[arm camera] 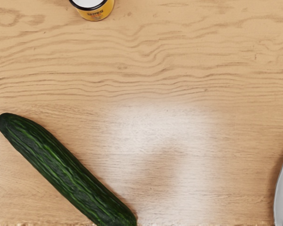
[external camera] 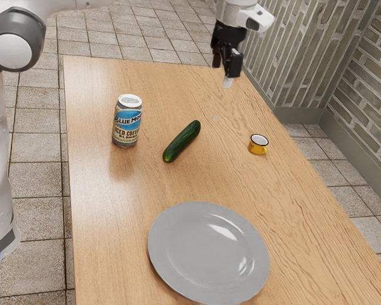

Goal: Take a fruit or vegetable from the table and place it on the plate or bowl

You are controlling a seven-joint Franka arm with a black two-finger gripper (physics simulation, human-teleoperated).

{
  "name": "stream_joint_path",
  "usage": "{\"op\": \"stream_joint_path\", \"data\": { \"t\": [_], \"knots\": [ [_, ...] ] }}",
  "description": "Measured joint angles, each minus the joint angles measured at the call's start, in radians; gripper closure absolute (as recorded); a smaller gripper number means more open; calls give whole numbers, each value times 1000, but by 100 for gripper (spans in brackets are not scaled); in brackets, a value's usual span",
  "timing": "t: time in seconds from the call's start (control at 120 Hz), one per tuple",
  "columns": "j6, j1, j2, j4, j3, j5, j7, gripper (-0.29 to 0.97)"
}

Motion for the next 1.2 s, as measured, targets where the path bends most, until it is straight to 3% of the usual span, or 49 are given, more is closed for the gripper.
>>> {"op": "stream_joint_path", "data": {
  "t": [0.242,0.383,0.558,0.75,0.967,1.2],
  "knots": [
    [-43,23,0,7,1,6,0,0],
    [-93,51,-12,193,0,-23,0,0],
    [-130,88,-35,276,6,-77,0,0],
    [-146,-36,27,272,188,-90,-2,0],
    [-150,117,88,209,216,-94,-15,0],
    [-137,119,188,206,215,-95,-52,0]
  ]
}}
